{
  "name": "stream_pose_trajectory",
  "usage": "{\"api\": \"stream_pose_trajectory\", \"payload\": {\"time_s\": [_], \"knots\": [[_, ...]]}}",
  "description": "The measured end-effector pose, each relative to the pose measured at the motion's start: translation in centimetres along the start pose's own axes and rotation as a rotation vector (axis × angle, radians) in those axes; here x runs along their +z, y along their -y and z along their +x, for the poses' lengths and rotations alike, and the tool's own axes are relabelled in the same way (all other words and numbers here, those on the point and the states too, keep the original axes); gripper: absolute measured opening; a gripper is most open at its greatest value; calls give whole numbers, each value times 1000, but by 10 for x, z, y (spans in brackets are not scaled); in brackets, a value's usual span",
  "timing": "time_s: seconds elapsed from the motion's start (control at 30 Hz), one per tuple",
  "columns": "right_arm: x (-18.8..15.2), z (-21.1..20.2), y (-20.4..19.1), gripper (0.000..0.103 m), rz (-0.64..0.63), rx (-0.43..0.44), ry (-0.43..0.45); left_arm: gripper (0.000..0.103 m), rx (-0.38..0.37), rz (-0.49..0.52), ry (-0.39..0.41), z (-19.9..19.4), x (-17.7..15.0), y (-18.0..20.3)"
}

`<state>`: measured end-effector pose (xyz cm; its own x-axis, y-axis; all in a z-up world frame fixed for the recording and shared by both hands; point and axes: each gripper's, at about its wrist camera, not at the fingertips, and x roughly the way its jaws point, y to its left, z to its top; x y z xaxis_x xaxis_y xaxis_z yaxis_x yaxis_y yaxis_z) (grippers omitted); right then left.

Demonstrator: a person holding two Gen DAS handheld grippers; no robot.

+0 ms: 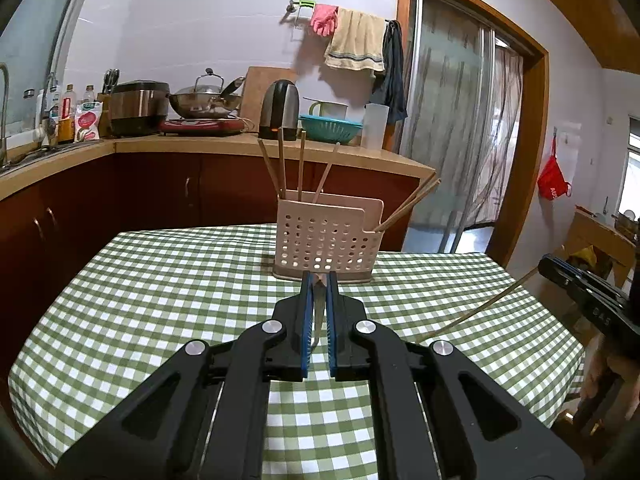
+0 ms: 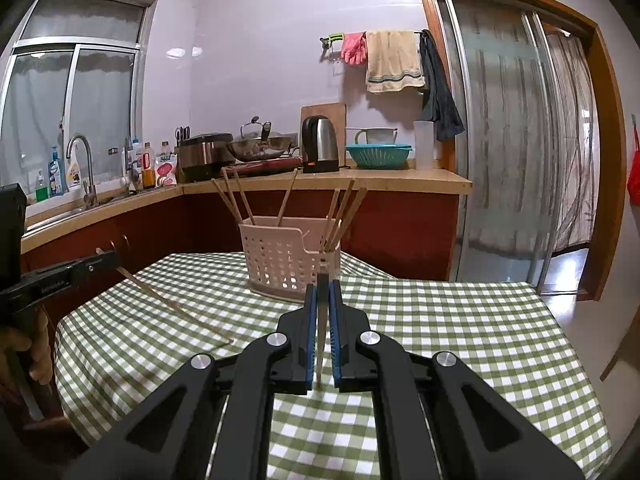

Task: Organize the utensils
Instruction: 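Lift both held chopsticks upright and carry them over the caddy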

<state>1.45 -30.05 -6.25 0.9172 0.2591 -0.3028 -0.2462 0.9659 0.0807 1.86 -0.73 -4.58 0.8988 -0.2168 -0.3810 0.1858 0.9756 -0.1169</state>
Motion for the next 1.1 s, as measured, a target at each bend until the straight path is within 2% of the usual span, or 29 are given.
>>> {"api": "stream_pose_trajectory", "payload": {"time_s": [0.23, 0.7, 0.9, 1.1], "knots": [[17, 22, 2, 7, 4, 9, -4, 7, 4, 15, -10, 20, 21, -7], [35, 61, 1, 7, 1, 17, 8, 7, 11, 13, 23, 52, 45, -15], [43, 64, -2, 7, 8, 29, 14, 7, -20, 6, 28, 58, 58, -16], [68, 62, -5, 7, 3, 55, 74, 7, -66, 3, 71, 52, 84, -15]]}}
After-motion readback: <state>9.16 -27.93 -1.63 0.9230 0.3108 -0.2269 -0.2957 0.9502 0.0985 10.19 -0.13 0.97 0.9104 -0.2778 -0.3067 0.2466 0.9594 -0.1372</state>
